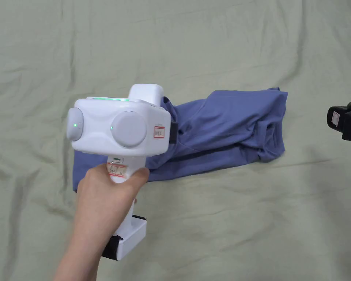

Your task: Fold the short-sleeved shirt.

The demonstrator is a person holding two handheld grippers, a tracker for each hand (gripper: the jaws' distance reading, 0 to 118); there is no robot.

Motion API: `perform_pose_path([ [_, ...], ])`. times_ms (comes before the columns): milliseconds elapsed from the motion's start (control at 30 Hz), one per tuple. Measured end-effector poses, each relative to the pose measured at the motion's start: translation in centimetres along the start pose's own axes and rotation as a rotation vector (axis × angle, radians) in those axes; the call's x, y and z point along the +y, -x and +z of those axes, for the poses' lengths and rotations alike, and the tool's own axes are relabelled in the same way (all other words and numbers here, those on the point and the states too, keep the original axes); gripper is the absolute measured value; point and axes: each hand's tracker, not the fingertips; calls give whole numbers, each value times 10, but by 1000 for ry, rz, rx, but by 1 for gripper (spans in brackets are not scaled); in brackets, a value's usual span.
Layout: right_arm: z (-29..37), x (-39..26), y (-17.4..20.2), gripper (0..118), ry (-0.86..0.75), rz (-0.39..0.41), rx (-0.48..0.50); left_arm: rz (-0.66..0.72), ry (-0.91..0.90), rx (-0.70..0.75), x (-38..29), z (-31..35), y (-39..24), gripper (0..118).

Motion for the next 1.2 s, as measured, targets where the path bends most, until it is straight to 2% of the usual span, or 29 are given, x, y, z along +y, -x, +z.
perform_pose_path([
  [100, 9, 1, 0, 2, -13, -2, -4, 26, -19, -146, 3, 11, -1, 0],
  [267, 19, 3, 3, 2, -30, -12, 13, 239, -135, -424, 4, 61, 49, 0],
  [300, 20, 3, 4, 2, -30, -12, 15, 270, -147, -471, 1, 67, 67, 10],
  [333, 21, 3, 6, 2, -29, -12, 18, 319, -164, -525, -5, 73, 91, 43],
  [367, 21, 2, 8, 2, -27, -11, 20, 374, -166, -580, -12, 76, 115, 82],
  [400, 21, 1, 11, 2, -23, -9, 24, 430, -151, -615, -20, 80, 134, 82],
  [433, 20, 0, 13, 2, -18, -8, 27, 464, -132, -627, -29, 81, 155, 92],
  [467, 18, -1, 16, 2, -13, -6, 30, 498, -179, -605, -40, 83, 177, 97],
  [600, 10, -4, 29, 2, 15, 6, 43, 646, -218, -459, -70, 71, 232, 97],
  [700, 6, -4, 38, 2, 28, 18, 56, 667, -109, -436, -78, 37, 230, 97],
  [733, 5, -3, 41, 2, 31, 24, 61, 636, -67, -460, -80, 21, 222, 97],
  [767, 4, -3, 43, 2, 33, 28, 64, 596, -25, -423, -79, 10, 212, 97],
  [800, 5, -1, 45, 2, 35, 33, 64, 548, -23, -384, -82, 12, 199, 97],
  [833, 6, 0, 46, 2, 31, 37, 67, 430, -120, -338, -76, 18, 196, 98],
  [867, 7, 1, 46, 2, 28, 36, 70, 400, -99, -320, -74, 24, 191, 95],
  [933, 8, 3, 47, 2, 18, 40, 75, 349, -65, -182, -72, 31, 185, 7],
  [967, 8, 4, 47, 2, 12, 40, 77, 370, -64, -177, -78, 28, 191, 7],
  [1000, 9, 4, 46, 2, 8, 40, 78, 485, -70, -301, -83, 29, 195, 7],
  [1100, 11, 5, 45, 2, -3, 33, 78, 424, -103, -239, -85, 38, 191, 7],
  [1200, 16, 5, 40, 2, -12, 30, 74, 427, -137, -244, -84, 54, 198, 7],
])
